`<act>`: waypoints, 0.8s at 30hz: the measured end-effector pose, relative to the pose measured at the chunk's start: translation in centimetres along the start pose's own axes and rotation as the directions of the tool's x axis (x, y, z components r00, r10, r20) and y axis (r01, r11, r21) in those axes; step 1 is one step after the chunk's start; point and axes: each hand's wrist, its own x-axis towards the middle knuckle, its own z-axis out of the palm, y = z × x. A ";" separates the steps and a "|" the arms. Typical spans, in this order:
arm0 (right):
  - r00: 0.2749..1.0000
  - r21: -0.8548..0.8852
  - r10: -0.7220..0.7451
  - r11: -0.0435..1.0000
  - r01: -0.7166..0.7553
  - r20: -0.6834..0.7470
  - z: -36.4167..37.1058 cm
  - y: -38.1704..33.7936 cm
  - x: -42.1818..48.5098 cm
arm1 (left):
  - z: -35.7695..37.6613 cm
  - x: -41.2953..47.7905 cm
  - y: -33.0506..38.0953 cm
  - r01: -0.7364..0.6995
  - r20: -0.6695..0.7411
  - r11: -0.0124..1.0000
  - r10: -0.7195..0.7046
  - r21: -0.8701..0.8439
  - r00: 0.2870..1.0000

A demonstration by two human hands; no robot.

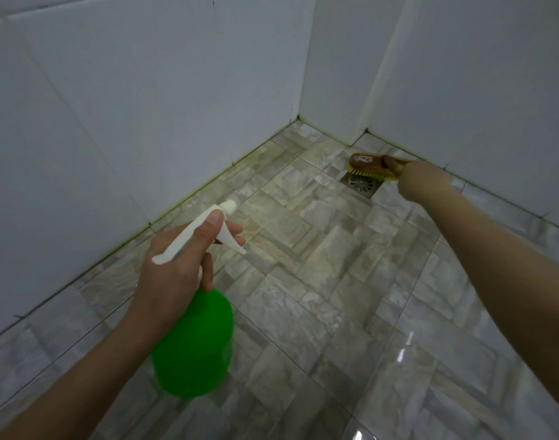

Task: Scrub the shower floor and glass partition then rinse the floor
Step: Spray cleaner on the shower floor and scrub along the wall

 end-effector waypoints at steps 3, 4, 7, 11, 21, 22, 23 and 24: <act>0.998 0.017 0.049 0.999 -0.050 0.036 -0.8 -1.0 -1.3 | -0.1 0.0 0.1 0.014 -0.010 1.000 -0.014 0.002 1.000; 0.999 0.011 0.027 1.000 -0.027 0.031 -0.6 -1.0 -1.5 | -0.2 0.1 0.2 0.019 -0.018 1.000 -0.019 -0.001 1.000; 0.999 0.047 -0.003 0.999 0.001 0.042 -0.2 0.5 -1.3 | -0.1 0.1 0.3 0.017 -0.024 1.000 -0.017 0.003 1.000; 0.997 -0.023 -0.013 1.000 0.015 0.079 -1.4 0.2 -2.0 | 0.1 -0.1 0.3 0.005 -0.004 1.000 -0.004 0.018 1.000; 0.996 0.016 -0.044 0.999 0.043 0.079 -2.0 -0.9 -3.2 | 0.1 -0.4 0.8 -0.005 -0.020 1.000 0.005 -0.010 1.000; 0.995 0.026 -0.072 0.997 0.070 0.064 -1.4 -0.9 -3.5 | -0.1 -0.3 0.8 -0.006 -0.024 1.000 0.006 -0.005 1.000; 0.993 0.056 -0.104 0.993 0.102 0.050 -0.7 -0.5 -3.5 | -0.1 -0.2 0.8 -0.006 -0.023 1.000 0.006 0.003 1.000; 0.990 0.080 -0.139 0.988 0.135 0.039 -0.2 0.2 -3.4 | -0.1 -0.3 0.7 -0.004 -0.017 1.000 0.005 0.004 1.000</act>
